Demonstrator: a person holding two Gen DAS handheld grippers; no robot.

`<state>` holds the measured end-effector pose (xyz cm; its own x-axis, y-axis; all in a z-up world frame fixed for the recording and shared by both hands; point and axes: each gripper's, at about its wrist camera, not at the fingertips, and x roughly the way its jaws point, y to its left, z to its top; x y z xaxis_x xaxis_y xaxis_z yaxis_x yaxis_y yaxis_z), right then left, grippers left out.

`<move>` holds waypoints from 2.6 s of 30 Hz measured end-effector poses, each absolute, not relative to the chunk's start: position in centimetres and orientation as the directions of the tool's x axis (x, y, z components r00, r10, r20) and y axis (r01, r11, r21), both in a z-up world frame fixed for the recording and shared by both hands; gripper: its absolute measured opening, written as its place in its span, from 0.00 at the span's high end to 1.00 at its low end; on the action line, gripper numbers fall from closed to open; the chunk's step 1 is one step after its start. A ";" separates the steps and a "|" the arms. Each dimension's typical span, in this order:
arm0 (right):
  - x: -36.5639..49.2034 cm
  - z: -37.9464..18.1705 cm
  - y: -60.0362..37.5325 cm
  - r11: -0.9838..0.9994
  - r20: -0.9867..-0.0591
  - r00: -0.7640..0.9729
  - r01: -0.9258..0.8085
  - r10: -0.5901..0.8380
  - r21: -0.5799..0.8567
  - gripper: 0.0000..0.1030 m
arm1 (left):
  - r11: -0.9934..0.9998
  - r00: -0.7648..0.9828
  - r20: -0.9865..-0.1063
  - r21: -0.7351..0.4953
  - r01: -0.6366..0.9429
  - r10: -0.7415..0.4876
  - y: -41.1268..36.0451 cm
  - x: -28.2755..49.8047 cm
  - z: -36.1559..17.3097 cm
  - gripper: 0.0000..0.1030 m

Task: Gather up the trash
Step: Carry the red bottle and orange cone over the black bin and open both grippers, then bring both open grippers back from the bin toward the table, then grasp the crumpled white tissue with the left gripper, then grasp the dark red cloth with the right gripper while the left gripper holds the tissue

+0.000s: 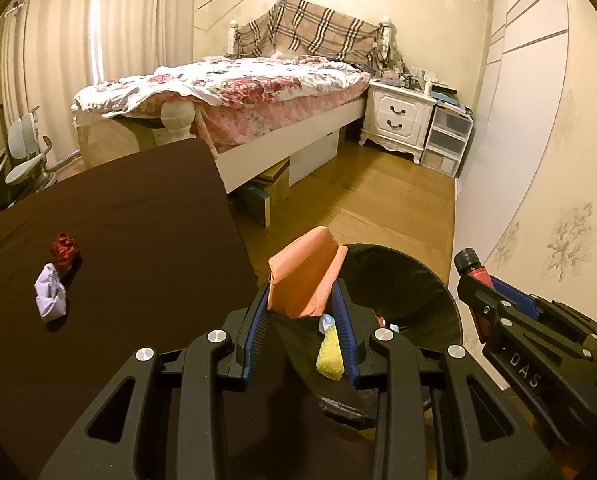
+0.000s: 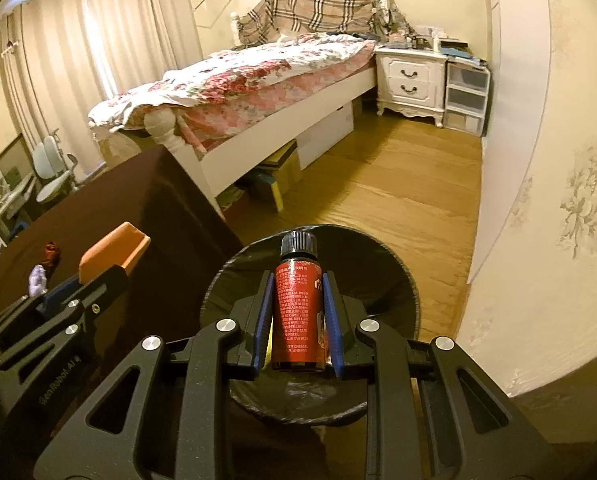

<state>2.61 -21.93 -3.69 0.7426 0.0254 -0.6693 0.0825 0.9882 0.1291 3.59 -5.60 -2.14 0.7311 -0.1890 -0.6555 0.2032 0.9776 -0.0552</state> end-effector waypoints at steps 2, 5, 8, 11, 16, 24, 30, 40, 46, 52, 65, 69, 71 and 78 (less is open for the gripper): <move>2.7 -4.0 -22.3 0.988 -0.672 0.740 0.095 0.010 0.119 0.77 | 0.976 0.721 -0.666 -0.052 0.210 -0.191 -6.1 3.9 -2.4 0.67; 2.7 -4.5 -23.0 0.984 -0.676 0.737 0.119 -0.001 0.129 0.76 | 0.974 0.701 -0.689 -0.037 0.223 -0.186 -6.5 4.3 -3.0 0.64; 2.7 -4.6 -23.7 0.982 -0.680 0.733 0.137 -0.011 0.132 0.71 | 0.977 0.705 -0.686 -0.039 0.210 -0.179 -6.4 4.1 -3.0 0.41; 2.7 -4.4 -23.9 0.979 -0.679 0.734 0.155 -0.024 0.133 0.67 | 0.979 0.716 -0.674 -0.055 0.194 -0.180 -5.9 3.9 -2.6 0.33; 2.6 -4.1 -23.6 0.979 -0.677 0.736 0.153 -0.024 0.131 0.62 | 0.984 0.715 -0.680 -0.055 0.169 -0.161 -5.2 3.6 -2.7 0.30; 2.8 -3.4 -21.2 0.985 -0.675 0.738 0.109 0.010 0.133 0.52 | 0.994 0.737 -0.670 -0.015 0.105 -0.088 -3.0 2.8 -2.5 0.30; 3.0 -3.0 -18.7 0.989 -0.676 0.735 0.050 0.058 0.140 0.46 | 1.000 0.735 -0.678 0.007 0.025 -0.014 0.1 2.5 -2.6 0.30; 3.9 -3.3 -12.5 0.982 -0.697 0.695 -0.092 0.180 0.162 0.46 | 0.987 0.681 -0.724 0.004 -0.159 0.113 7.4 2.5 -3.5 0.30; 4.9 -3.2 -10.2 0.975 -0.710 0.669 -0.150 0.222 0.163 0.46 | 0.977 0.643 -0.756 -0.017 -0.214 0.127 10.2 4.0 -3.8 0.30; 6.4 -3.5 -7.7 0.967 -0.726 0.640 -0.197 0.252 0.162 0.46 | 0.975 0.628 -0.767 -0.016 -0.222 0.130 11.9 5.5 -3.9 0.31; 8.5 -4.2 -1.1 0.940 -0.756 0.582 -0.317 0.299 0.128 0.46 | 0.981 0.644 -0.762 -0.065 -0.185 0.071 15.1 4.9 -3.9 0.63; 8.9 -4.4 1.1 0.928 -0.767 0.563 -0.356 0.308 0.111 0.46 | 0.975 0.645 -0.755 -0.035 -0.221 0.119 16.9 4.4 -3.8 0.63; 9.1 -4.5 2.3 0.921 -0.771 0.555 -0.376 0.313 0.102 0.46 | 0.969 0.640 -0.754 -0.023 -0.247 0.145 18.2 4.3 -3.7 0.63; 10.3 -4.7 6.4 0.896 -0.782 0.533 -0.438 0.324 0.072 0.45 | 0.949 0.620 -0.757 0.000 -0.314 0.206 21.8 3.5 -3.8 0.63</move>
